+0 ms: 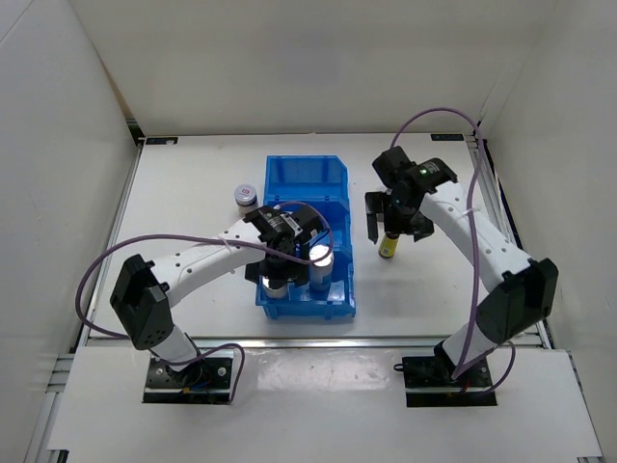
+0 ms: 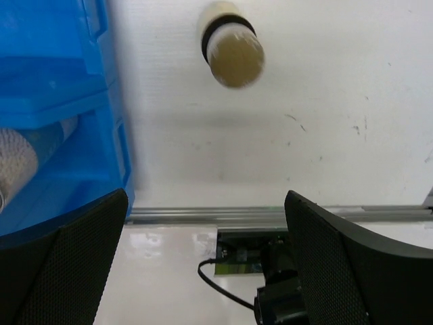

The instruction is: Organize the condiment bottles

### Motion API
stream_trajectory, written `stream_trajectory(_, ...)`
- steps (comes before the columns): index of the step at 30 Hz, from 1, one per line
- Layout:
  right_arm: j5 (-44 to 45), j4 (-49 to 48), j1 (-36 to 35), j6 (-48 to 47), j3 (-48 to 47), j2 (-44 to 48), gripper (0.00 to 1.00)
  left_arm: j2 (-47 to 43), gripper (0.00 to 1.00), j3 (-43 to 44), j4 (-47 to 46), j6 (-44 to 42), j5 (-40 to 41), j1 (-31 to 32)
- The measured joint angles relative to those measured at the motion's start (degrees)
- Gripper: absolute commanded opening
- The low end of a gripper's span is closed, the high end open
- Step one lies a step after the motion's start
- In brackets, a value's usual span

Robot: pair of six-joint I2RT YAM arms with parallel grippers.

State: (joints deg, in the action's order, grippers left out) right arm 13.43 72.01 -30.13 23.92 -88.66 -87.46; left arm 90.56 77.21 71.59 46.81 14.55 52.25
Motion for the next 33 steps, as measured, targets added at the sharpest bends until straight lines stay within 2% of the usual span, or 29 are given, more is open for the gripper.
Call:
stream_trajectory(3,-0.3,-2.6,0.3,-0.7,0.3,-3.0,1.00,0.2,1.00,3.6,1.6,-0.5,0.9,0.0)
stream_trajectory(7,-0.3,-5.3,2.2,-1.7,0.3,-6.5,0.95,0.7,1.00,16.1,4.3,-1.4,3.1,0.0)
stream_trajectory(11,-0.7,-7.3,5.2,-2.8,0.3,-9.3,0.81,1.1,1.00,31.1,4.3,-2.8,5.2,-0.1)
stream_trajectory(14,-1.5,-8.3,7.3,-3.5,0.3,-10.7,0.71,0.6,1.00,37.7,3.6,-4.0,6.3,-1.8)
stream_trajectory(16,-2.0,-8.9,8.2,-3.7,0.3,-11.3,0.64,-0.3,1.00,38.1,3.5,-4.6,6.7,-3.8)
stream_trajectory(17,-2.3,-9.3,8.5,-3.9,0.3,-11.6,0.55,-0.8,1.00,37.7,3.8,-5.0,6.7,-5.0)
stream_trajectory(19,-3.0,-9.7,8.9,-4.4,0.3,-12.0,0.46,-1.6,1.00,36.3,3.9,-5.8,6.8,-7.1)
stream_trajectory(20,-3.5,-9.9,9.1,-4.7,0.3,-12.3,0.37,-1.9,1.00,35.3,4.2,-6.1,6.9,-8.1)
stream_trajectory(22,-4.3,-10.2,9.1,-5.0,-0.2,-13.1,0.30,-2.3,1.00,33.4,4.9,-6.8,6.8,-10.1)
stream_trajectory(26,-5.1,-10.6,9.5,-5.2,-0.9,-13.6,0.10,-2.3,1.00,31.6,5.4,-8.2,6.6,-13.0)
stream_trajectory(30,-4.8,-10.0,9.7,-5.2,-1.4,-13.6,0.00,-3.2,1.00,31.0,5.5,-9.9,6.3,-15.5)
stream_trajectory(33,-4.5,-7.8,9.7,-5.7,-3.8,-13.6,0.00,-4.0,1.00,30.9,5.5,-10.7,6.3,-16.8)
